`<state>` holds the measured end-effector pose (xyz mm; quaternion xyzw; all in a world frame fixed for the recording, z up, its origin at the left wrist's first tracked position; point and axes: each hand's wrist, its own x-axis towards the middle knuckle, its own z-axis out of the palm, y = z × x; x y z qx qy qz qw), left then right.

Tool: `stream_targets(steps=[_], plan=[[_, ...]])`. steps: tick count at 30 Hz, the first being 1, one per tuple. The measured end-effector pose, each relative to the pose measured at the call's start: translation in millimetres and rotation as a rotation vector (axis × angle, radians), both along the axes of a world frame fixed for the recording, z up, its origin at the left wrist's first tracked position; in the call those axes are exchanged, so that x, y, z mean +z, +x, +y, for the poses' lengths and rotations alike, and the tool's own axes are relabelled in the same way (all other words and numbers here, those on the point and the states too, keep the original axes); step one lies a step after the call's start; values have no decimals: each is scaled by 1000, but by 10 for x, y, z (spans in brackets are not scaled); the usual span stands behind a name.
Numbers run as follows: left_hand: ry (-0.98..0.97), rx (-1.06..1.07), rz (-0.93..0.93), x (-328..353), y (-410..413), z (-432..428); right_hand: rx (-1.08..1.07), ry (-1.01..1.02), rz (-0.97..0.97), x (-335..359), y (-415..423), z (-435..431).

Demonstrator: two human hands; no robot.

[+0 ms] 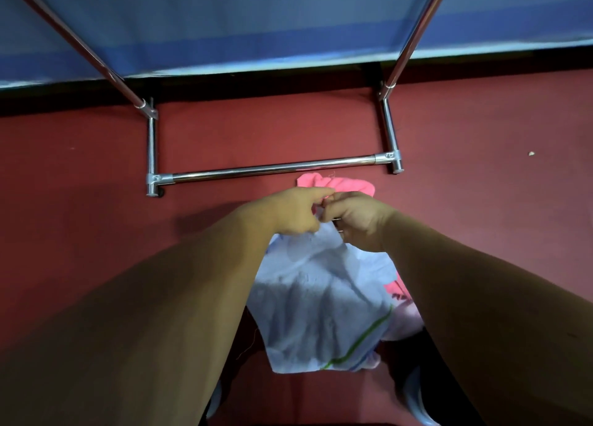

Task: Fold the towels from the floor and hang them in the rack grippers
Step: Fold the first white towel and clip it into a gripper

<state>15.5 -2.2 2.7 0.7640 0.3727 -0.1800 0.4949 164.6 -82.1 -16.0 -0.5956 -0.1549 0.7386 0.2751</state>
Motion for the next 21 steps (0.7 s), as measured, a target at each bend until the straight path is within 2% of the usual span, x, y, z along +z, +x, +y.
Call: stream_targets(steps=[3,7,9,13,16,21], plan=[[-33,5,14,248,68,52,11,20,56,196,80,-8],[120,-149,103,810,87,109,58,111,21,700,211,-22],[149,-121,93,1132,84,138,146,130,21,1020,269,-5],[183,-66,51,1912,83,139,324,134,-104,1704,300,-5],[241,-28,23,2573,43,81,472,151,-326,2297,183,14],[450,-34,-38,3782,-128,-48,819,294,-998,3391,-9,-12]])
